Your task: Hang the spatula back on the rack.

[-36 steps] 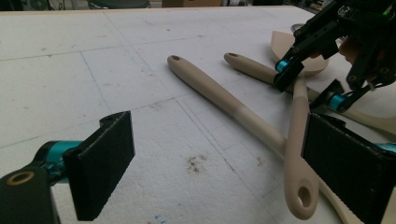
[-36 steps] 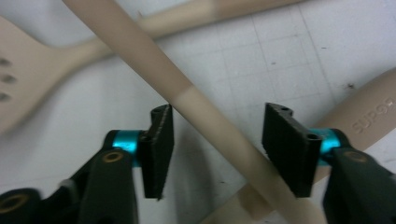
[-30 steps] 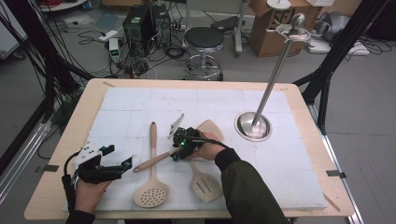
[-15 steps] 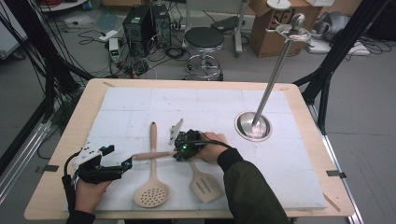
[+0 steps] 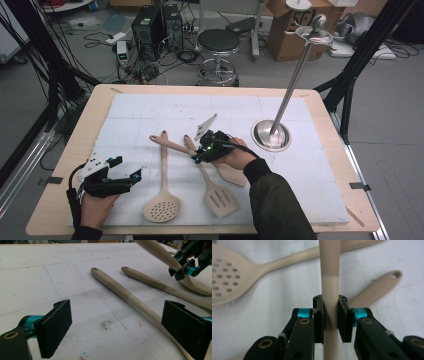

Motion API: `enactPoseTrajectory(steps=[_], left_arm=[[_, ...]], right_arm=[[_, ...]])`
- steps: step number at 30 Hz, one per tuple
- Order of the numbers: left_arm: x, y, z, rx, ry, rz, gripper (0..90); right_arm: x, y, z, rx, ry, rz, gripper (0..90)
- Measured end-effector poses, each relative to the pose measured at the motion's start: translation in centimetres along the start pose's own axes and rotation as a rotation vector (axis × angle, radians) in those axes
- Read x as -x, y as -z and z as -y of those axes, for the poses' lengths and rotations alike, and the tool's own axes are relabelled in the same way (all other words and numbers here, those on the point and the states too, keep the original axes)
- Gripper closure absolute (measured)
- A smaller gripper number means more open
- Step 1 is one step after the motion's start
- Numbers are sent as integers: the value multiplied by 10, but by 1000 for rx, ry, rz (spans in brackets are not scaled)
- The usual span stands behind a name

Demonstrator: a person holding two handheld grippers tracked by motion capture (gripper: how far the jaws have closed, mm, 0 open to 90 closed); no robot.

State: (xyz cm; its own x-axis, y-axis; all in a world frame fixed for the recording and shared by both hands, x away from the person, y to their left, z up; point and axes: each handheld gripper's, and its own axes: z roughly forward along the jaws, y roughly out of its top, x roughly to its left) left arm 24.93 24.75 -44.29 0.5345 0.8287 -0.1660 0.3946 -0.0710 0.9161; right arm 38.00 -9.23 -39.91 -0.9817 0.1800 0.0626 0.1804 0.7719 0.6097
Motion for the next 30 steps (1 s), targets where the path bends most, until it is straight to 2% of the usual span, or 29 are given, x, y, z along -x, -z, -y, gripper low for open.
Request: enactPoseTrajectory(steps=[2,3,4,6,8,9,12,14,15,16,23,30], left_arm=[[1,0,0,1,2,1,102],[1,0,0,0,1,0,102],[1,-1,0,-2,-3,1,102],[1,-1,1,-2,-1,2,102],[2,-2,1,-5,-4,3,103],[3,-2,1,-5,-9,3,107],[3,-2,1,-8,-13,5,107],[3,-3,1,-8,-14,3,107],[3,-3,1,-8,-14,2,107],[3,-3,1,-8,-14,2,107],[5,-4,2,-11,-16,2,107],[5,-5,2,-11,-18,3,107]], right_arm=[[1,3,1,6,-14,9,783],[5,9,5,41,-55,19,783],[6,12,8,61,-75,19,782],[9,19,12,102,-106,26,782],[10,22,13,114,-121,27,782],[14,30,18,149,-173,34,782],[19,39,23,183,-250,47,783],[21,43,28,219,-284,55,783],[21,43,28,219,-284,55,783],[22,47,31,246,-303,67,785],[23,61,42,342,-343,127,788],[25,76,50,385,-368,199,789]])
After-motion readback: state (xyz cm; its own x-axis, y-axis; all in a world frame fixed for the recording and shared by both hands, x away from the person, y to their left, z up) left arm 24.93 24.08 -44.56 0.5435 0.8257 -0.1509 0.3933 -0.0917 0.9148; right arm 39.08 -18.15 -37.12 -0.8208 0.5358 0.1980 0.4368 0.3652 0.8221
